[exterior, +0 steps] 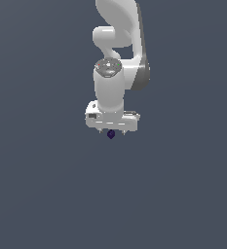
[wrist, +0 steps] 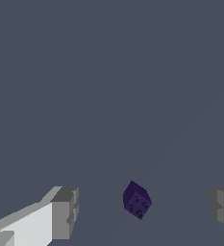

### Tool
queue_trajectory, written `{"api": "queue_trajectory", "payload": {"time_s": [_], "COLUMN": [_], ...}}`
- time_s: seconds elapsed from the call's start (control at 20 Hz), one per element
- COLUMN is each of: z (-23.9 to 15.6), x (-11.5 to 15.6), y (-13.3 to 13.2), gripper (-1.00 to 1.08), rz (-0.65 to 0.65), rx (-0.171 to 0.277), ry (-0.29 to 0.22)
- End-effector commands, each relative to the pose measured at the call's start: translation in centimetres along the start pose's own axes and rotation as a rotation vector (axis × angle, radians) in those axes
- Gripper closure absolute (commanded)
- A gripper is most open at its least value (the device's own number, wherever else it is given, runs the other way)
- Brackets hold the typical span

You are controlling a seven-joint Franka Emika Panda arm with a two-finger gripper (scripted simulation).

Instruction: Pick up the object and move it to a goal position.

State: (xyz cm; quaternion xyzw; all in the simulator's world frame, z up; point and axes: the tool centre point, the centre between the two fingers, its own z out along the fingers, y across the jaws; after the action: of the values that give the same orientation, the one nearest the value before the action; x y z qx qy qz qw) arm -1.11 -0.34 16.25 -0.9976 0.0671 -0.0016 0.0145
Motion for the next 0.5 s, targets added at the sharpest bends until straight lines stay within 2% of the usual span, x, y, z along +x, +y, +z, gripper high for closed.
{"api": "queue_trajectory", "payload": {"time_s": [0.0, 0.45], "z": [0.8, 4.5], "x": [-0.5, -3.4], "y": [0.1, 0.7], "gripper": [-0.92, -0.92], "rz": [0.041, 0.261], "rx": [-0.001, -0.01], "ry": [-0.001, -0.001]}}
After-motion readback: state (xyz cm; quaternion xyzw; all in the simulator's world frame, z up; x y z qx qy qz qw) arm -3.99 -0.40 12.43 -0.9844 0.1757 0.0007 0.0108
